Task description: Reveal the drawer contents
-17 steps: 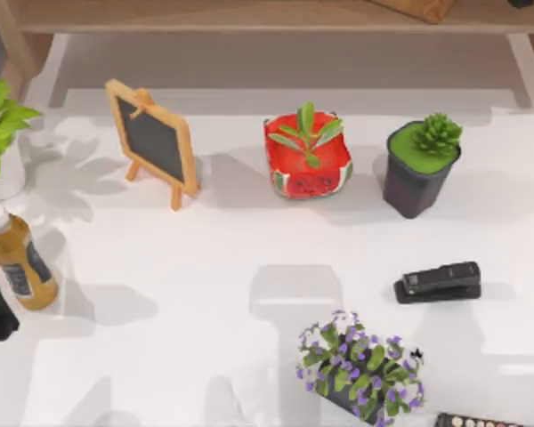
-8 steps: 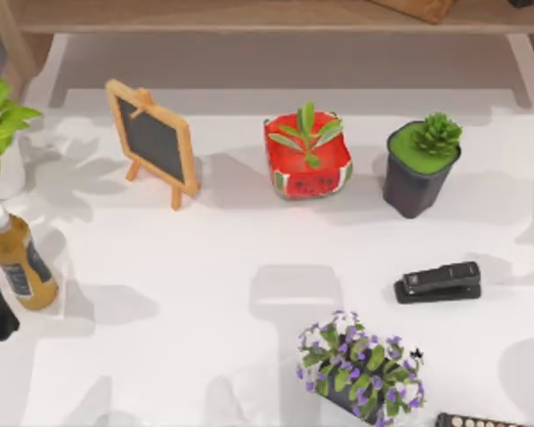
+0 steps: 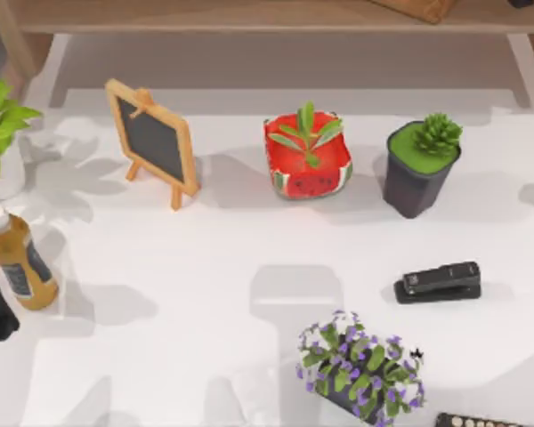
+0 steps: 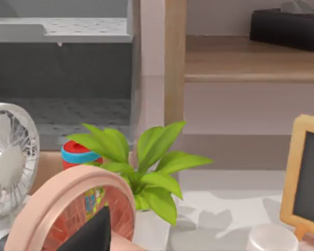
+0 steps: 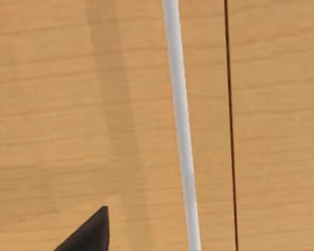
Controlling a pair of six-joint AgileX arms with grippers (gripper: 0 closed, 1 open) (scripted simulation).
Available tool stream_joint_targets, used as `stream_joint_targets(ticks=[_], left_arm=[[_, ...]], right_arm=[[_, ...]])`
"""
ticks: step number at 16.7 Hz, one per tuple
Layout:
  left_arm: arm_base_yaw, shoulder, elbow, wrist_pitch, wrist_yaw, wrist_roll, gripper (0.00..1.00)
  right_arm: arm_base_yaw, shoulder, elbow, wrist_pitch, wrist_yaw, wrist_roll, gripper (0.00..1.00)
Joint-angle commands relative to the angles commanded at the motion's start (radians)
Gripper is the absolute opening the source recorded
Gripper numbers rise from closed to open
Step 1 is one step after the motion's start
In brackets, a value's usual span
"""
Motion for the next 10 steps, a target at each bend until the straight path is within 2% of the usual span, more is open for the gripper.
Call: stream_joint_targets(ticks=[4, 10], left_arm=[[0.0, 0.0, 0.0, 0.0, 0.0, 0.0, 1.0], [0.0, 0.0, 0.0, 0.0, 0.0, 0.0, 1.0]], right_arm=[[0.017, 0.087, 0.06, 0.028, 0.018, -0.114, 1.0], [0.013, 0.088, 0.061, 0.026, 0.017, -0.116, 1.0]])
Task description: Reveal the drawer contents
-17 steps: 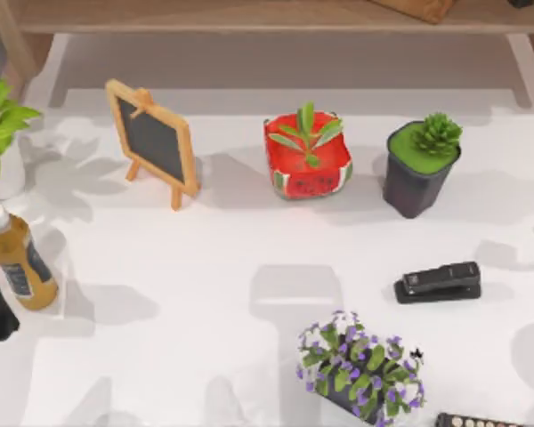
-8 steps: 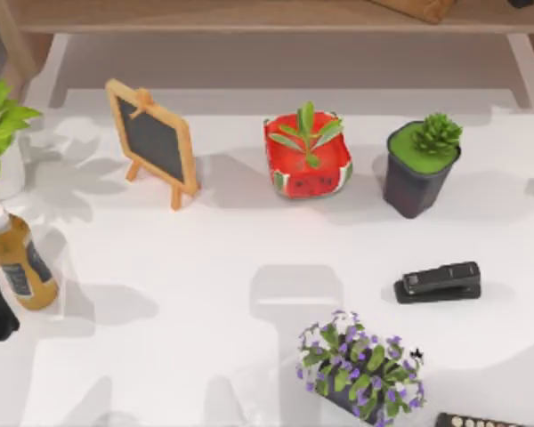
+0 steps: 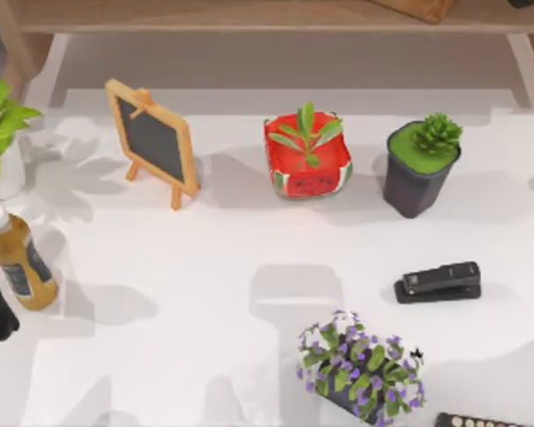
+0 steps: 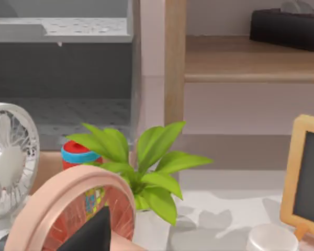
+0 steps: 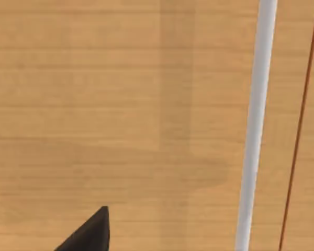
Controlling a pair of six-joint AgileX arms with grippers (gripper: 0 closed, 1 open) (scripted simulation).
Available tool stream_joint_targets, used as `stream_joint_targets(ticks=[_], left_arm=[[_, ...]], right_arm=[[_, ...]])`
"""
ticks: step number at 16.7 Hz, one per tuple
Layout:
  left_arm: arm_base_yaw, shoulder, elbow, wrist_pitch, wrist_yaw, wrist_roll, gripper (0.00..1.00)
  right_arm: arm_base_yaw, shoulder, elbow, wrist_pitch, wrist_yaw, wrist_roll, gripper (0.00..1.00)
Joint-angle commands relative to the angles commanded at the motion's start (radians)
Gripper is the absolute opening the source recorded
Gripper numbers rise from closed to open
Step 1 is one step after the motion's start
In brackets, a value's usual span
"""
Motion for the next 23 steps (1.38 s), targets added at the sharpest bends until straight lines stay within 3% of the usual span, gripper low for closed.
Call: stream_joint_targets(ticks=[10, 23], left_arm=[[0.0, 0.0, 0.0, 0.0, 0.0, 0.0, 1.0], [0.0, 0.0, 0.0, 0.0, 0.0, 0.0, 1.0]], right_arm=[[0.028, 0.054, 0.116, -0.06, 0.026, -0.002, 1.0], [0.028, 0.054, 0.116, -0.06, 0.026, -0.002, 0.02]])
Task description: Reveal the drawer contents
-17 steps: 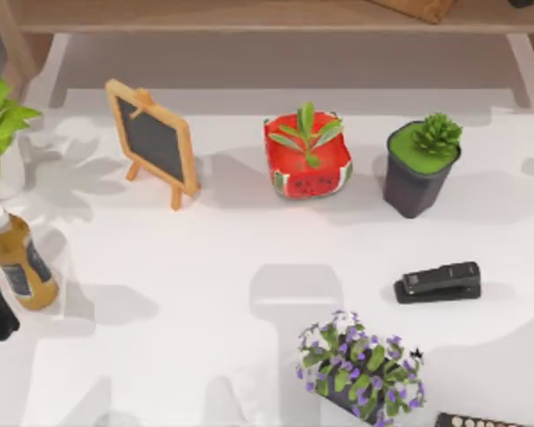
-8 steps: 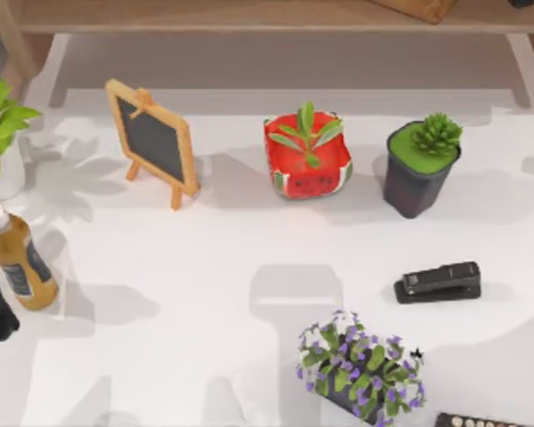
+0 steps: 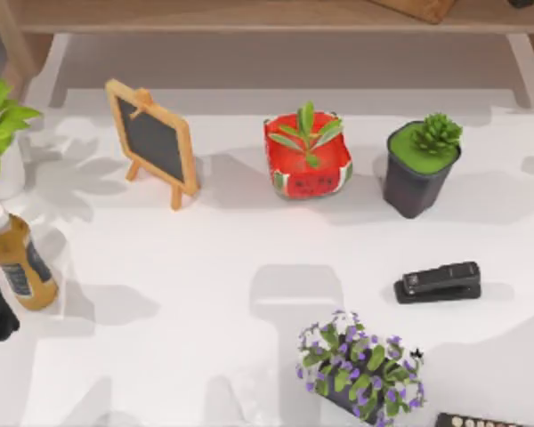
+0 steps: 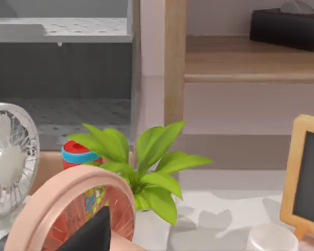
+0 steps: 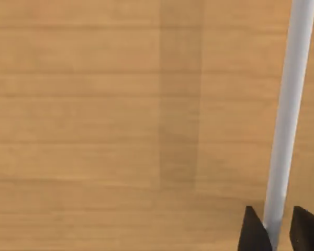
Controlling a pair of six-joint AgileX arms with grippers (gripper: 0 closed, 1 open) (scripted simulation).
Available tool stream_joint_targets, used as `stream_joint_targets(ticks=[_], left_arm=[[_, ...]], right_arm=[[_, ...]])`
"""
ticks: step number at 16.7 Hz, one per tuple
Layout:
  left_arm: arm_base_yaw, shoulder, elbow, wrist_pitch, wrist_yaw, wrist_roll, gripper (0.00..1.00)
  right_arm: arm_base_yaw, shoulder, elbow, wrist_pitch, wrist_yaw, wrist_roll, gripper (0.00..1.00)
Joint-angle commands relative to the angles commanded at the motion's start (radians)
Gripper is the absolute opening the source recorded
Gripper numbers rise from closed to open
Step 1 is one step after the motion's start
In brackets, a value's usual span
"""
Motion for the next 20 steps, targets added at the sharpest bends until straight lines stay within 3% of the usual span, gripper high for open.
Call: stream_joint_targets(ticks=[11, 20], left_arm=[[0.0, 0.0, 0.0, 0.0, 0.0, 0.0, 1.0], [0.0, 0.0, 0.0, 0.0, 0.0, 0.0, 1.0]], right_arm=[[-0.005, -0.012, -0.018, 0.01, -0.006, 0.002, 0.0], [-0.07, -0.122, -0.279, 0.153, -0.067, 0.004, 0.0]])
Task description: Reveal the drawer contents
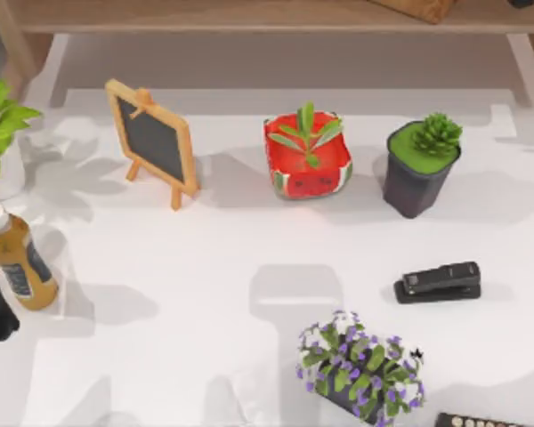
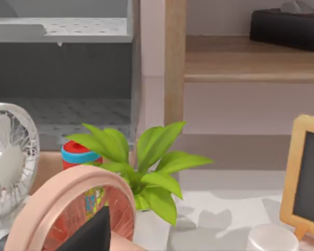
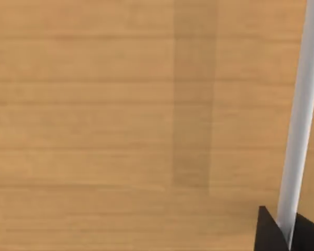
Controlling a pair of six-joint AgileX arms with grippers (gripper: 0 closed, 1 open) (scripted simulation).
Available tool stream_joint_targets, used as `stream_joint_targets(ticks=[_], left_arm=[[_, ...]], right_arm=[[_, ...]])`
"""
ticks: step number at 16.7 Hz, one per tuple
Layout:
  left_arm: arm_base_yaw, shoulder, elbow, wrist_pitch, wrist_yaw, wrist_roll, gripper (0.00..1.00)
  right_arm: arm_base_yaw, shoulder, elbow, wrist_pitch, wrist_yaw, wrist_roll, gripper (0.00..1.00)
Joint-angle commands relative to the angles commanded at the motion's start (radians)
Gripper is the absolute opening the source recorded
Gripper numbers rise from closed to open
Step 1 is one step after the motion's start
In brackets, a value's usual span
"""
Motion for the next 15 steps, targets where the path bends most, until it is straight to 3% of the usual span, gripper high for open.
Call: stream_joint_targets(ticks=[5, 11, 15], left_arm=[[0.0, 0.0, 0.0, 0.0, 0.0, 0.0, 1.0], [0.0, 0.0, 0.0, 0.0, 0.0, 0.0, 1.0], [0.0, 0.0, 0.0, 0.0, 0.0, 0.0, 1.0]], right_arm=[[0.001, -0.008, -0.013, 0.01, -0.007, 0.0, 0.0], [-0.072, -0.087, -0.219, 0.124, -0.077, 0.004, 0.0], [-0.083, -0.097, -0.241, 0.143, -0.088, 0.002, 0.0]])
